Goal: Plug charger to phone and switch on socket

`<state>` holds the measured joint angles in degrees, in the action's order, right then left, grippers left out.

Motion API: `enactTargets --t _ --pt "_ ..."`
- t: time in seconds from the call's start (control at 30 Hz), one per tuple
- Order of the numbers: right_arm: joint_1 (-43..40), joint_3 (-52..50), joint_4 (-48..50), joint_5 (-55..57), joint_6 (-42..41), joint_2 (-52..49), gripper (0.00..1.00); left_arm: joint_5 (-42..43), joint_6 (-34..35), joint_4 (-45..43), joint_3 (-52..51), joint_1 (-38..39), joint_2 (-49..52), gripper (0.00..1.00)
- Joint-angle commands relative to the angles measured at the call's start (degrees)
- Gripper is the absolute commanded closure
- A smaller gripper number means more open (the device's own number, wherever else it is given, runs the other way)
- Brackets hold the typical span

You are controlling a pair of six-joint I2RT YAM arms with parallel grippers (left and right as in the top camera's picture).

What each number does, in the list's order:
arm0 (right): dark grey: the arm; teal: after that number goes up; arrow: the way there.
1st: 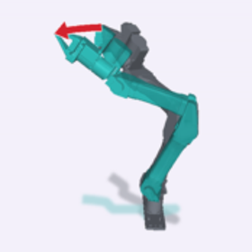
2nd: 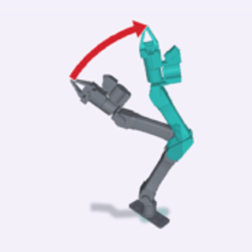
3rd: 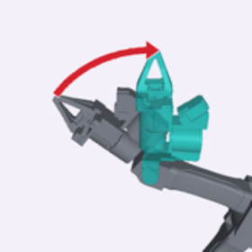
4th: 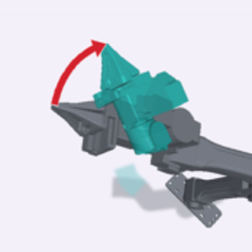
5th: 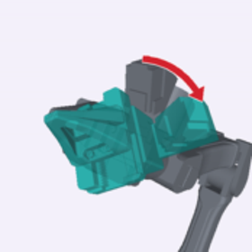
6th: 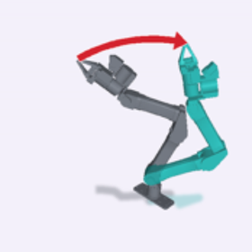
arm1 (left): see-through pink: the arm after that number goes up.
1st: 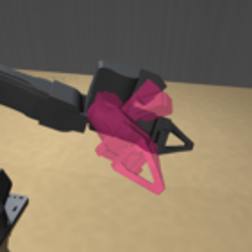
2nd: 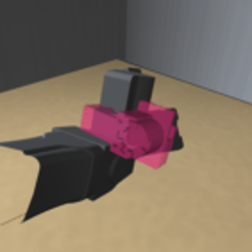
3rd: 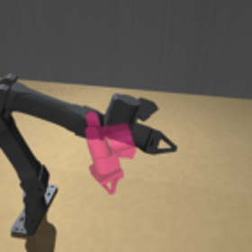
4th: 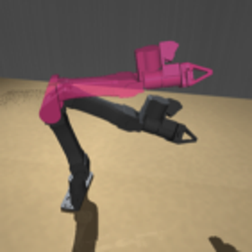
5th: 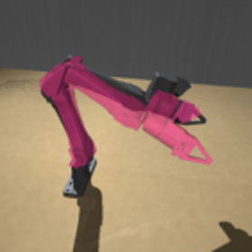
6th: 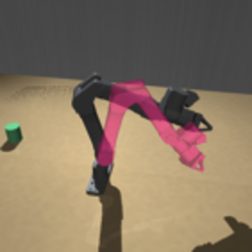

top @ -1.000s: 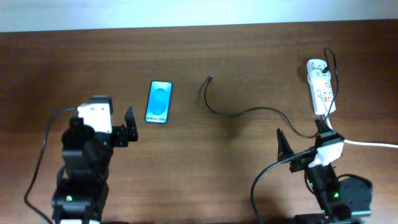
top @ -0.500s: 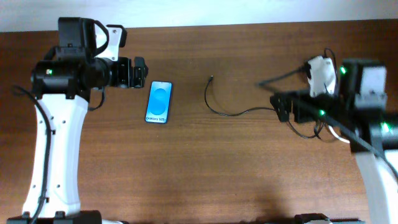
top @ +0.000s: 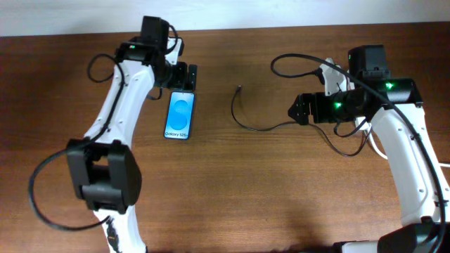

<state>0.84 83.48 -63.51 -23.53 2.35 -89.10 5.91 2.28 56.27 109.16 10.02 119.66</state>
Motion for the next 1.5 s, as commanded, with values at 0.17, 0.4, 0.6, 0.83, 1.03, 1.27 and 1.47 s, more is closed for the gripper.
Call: enactTargets --t 0.17,0.4,0.6,0.83,1.03,1.27,1.47 --pt "0.3 1.1 -0.2 -0.9 0.6 0.0 0.02 -4.5 0.9 -1.0 1.6 4.0 9.0 0.01" --pt "0.3 1.1 -0.8 -0.9 0.5 0.0 0.02 -11.1 3.0 3.0 1.5 5.1 12.4 0.01" --pt "0.3 1.1 -0.8 -0.9 0.6 -0.1 0.02 -11.3 4.5 8.7 1.3 2.9 14.9 0.01" --pt "0.3 1.1 -0.2 -0.9 0.6 -0.1 0.02 -3.8 0.5 6.2 -1.6 1.6 15.4 0.01" --pt "0.3 1.1 -0.1 -0.9 0.6 -0.1 0.02 -4.2 -0.7 1.6 -5.0 1.5 15.6 0.01" --pt "0.3 1.1 0.0 -0.9 0.5 -0.1 0.02 -4.1 0.1 3.0 -5.0 2.3 15.6 0.06" --pt "0.3 1.1 0.0 -0.9 0.5 -0.1 0.02 -4.2 0.1 3.2 -5.0 2.3 15.6 0.17"
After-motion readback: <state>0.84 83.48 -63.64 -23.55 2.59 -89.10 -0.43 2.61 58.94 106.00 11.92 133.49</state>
